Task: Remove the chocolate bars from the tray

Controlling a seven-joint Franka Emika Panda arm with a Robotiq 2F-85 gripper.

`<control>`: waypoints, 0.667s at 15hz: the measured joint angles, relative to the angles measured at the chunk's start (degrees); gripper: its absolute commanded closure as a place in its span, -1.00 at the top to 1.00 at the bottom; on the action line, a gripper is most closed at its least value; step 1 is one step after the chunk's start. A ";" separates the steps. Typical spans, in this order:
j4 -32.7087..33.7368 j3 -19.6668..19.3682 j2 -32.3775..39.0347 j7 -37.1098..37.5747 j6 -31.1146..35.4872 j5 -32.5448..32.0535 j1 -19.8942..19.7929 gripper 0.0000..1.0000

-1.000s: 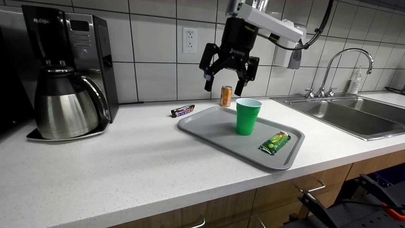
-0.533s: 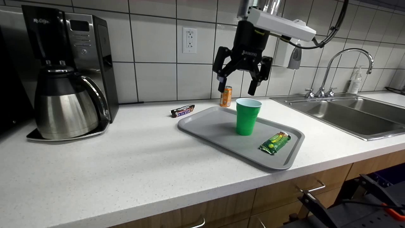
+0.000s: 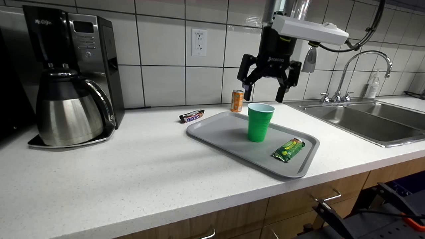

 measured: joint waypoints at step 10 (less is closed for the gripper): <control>-3.91 -0.12 -1.21 8.66 2.04 -8.86 -5.52 1.00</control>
